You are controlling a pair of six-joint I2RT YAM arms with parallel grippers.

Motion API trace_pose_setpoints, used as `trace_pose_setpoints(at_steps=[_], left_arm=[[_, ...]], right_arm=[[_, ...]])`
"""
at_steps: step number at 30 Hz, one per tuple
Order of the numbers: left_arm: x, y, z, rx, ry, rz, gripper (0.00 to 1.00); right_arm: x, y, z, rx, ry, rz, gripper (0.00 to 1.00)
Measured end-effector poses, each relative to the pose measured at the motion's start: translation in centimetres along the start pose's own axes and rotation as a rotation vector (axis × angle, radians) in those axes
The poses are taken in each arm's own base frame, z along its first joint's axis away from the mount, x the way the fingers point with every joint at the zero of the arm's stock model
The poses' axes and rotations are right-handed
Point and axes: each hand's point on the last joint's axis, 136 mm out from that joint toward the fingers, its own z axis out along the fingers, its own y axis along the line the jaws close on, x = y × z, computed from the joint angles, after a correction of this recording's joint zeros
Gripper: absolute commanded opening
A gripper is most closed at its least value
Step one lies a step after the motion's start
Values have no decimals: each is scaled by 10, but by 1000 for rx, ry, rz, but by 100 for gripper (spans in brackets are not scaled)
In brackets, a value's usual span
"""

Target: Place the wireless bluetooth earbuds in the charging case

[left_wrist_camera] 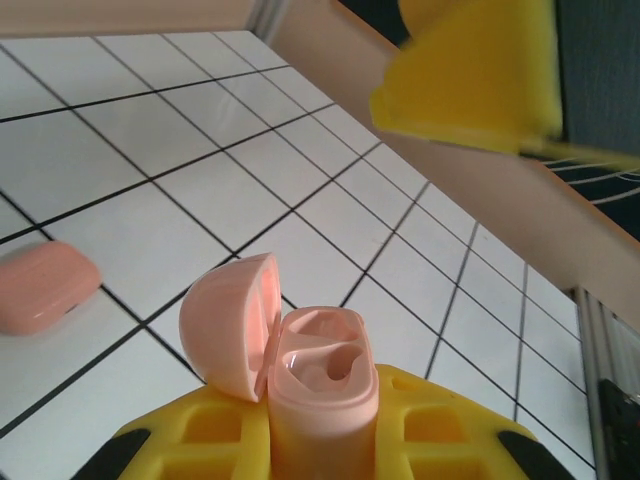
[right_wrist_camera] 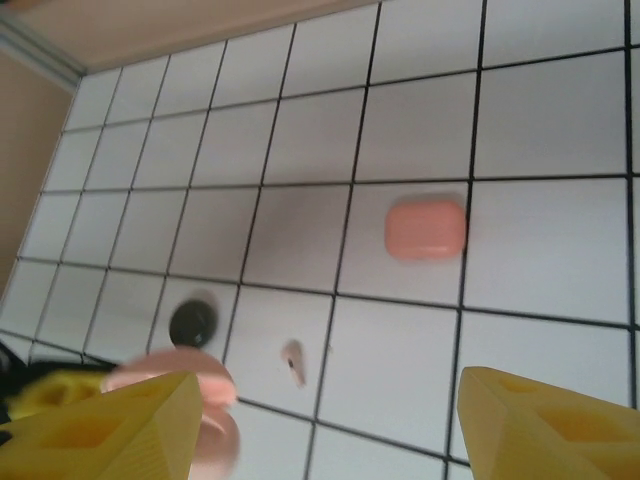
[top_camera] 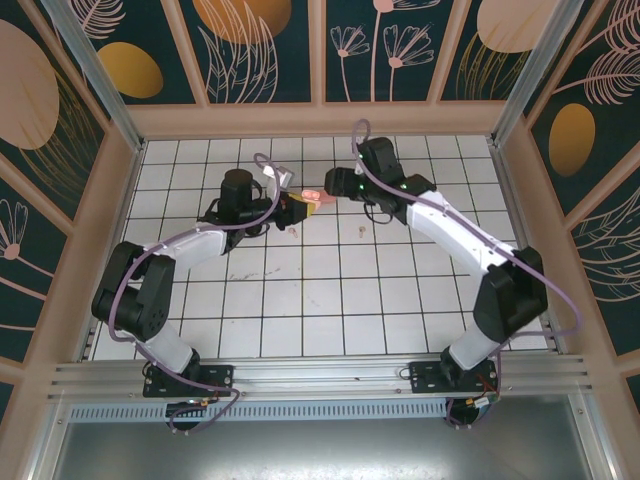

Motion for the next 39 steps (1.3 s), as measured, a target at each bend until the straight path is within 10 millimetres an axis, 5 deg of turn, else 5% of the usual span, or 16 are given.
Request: trace_pose_setpoints(at_steps=[11, 17, 22, 33, 39], left_arm=[[4, 23, -17, -170, -118, -77, 0], [23, 34, -28, -236, -153, -157, 0], [36, 40, -40, -286, -169, -207, 0], [12, 33, -76, -371, -305, -185, 0], [12, 40, -94, -431, -343, -185, 0]], right_arm=[[-58, 1, 36, -65, 10, 203, 69], [-80, 22, 37, -131, -5, 214, 68], [-74, 31, 40, -174, 30, 235, 67], [-47, 56, 78, -229, 129, 238, 65], [-10, 51, 101, -195, 208, 223, 61]])
